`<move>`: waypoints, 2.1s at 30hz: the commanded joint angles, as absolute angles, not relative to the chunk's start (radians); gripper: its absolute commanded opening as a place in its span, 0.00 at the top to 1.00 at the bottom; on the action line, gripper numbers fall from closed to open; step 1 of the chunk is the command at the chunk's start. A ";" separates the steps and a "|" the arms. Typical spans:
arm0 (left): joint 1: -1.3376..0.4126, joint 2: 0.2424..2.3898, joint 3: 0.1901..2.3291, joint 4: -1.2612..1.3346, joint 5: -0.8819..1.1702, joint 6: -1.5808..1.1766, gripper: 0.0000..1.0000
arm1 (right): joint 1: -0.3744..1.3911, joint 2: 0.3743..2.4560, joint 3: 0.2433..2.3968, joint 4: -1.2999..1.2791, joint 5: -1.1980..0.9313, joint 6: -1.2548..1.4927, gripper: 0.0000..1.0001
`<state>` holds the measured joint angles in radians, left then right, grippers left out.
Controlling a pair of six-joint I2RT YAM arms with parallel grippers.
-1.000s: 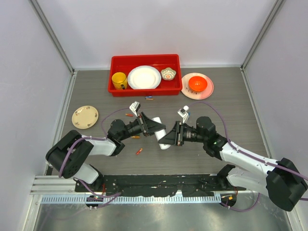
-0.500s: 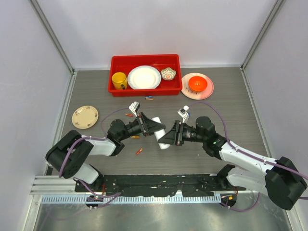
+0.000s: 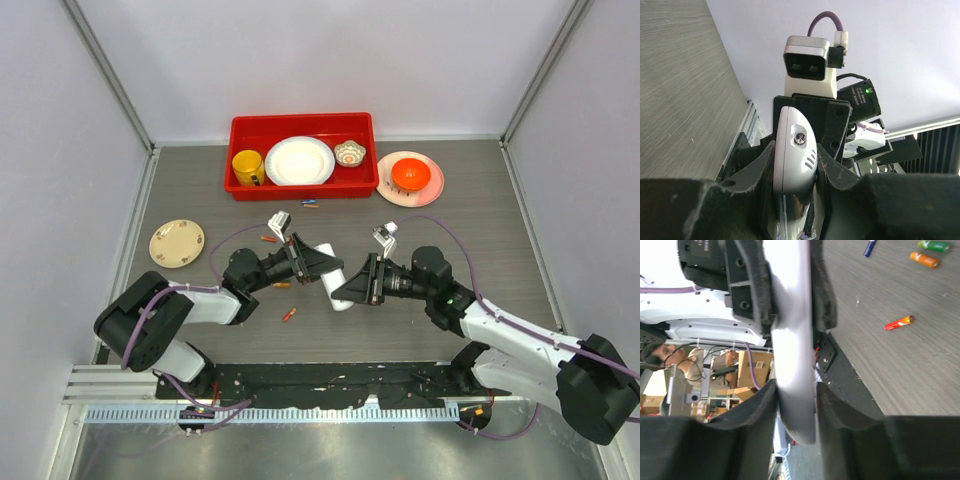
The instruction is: Load the batteries into the remote control
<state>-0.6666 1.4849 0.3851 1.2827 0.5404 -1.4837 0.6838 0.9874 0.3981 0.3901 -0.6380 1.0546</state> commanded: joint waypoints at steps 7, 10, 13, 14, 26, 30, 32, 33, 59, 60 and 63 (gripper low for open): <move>-0.670 1.450 0.400 1.528 0.545 -1.486 1.00 | 0.680 1.012 0.410 0.433 -0.644 1.051 0.94; -0.670 1.451 0.397 1.519 0.545 -1.483 1.00 | 0.680 1.019 0.420 0.442 -0.637 1.052 0.99; -0.669 1.457 0.397 1.517 0.546 -1.486 0.76 | 0.680 1.006 0.451 0.392 -0.652 0.999 0.99; -0.664 1.459 0.397 1.516 0.546 -1.489 0.68 | 0.680 0.999 0.469 0.338 -0.650 0.965 0.99; -0.556 1.408 0.370 1.287 0.376 -1.451 0.00 | 0.673 1.033 0.859 -0.608 -0.088 0.539 0.99; -0.552 1.235 0.322 0.911 0.261 -1.344 0.00 | 0.675 1.155 1.038 -0.909 0.479 0.486 0.99; -0.561 1.135 0.302 0.829 0.236 -1.316 0.00 | 0.675 1.187 1.052 -0.923 0.688 0.462 0.99; -0.560 1.109 0.272 0.784 0.221 -1.313 0.00 | 0.672 1.250 1.074 -0.951 0.728 0.453 0.99; -0.561 0.759 0.175 0.454 0.207 -1.183 0.00 | 0.612 1.911 1.197 -0.848 0.690 0.350 0.79; -0.560 0.768 0.175 0.454 0.210 -1.183 0.00 | 0.612 1.908 1.192 -0.842 0.681 0.347 0.75; -0.560 0.781 0.178 0.459 0.218 -1.184 0.00 | 0.612 1.895 1.177 -0.825 0.647 0.344 0.65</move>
<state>-0.5568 0.7700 0.1749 0.4427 0.2096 -1.2060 0.6106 1.9072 1.1820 -0.8612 0.7357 0.3641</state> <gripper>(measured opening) 0.996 0.341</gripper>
